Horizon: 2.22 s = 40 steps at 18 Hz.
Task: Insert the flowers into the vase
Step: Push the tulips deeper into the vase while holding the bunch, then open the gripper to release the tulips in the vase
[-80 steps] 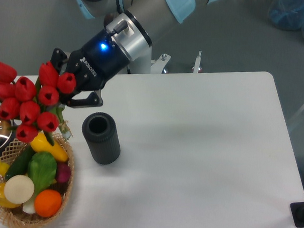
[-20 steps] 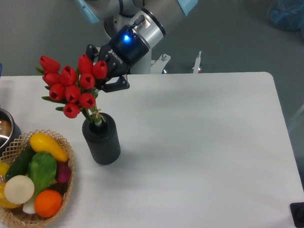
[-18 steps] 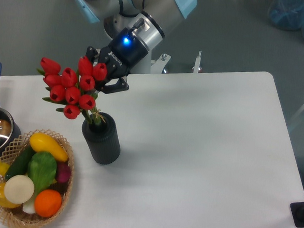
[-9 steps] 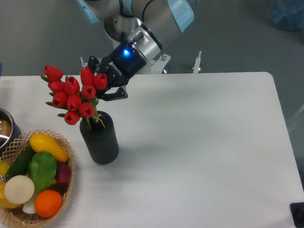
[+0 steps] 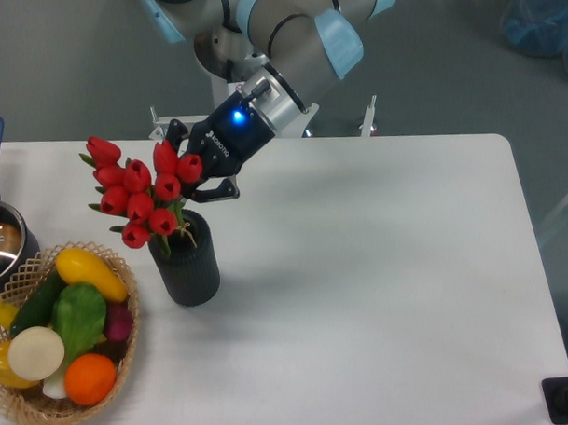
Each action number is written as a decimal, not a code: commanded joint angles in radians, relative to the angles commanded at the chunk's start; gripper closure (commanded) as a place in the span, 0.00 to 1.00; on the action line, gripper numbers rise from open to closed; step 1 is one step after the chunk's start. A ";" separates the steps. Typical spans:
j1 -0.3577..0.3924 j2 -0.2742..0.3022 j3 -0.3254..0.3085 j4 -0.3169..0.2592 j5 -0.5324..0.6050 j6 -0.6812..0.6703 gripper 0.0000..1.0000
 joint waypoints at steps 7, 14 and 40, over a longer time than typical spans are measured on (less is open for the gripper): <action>-0.006 -0.028 -0.002 0.014 0.002 0.008 0.78; -0.022 -0.035 -0.031 0.011 0.058 0.037 0.65; 0.011 0.161 -0.089 0.008 0.458 0.049 0.00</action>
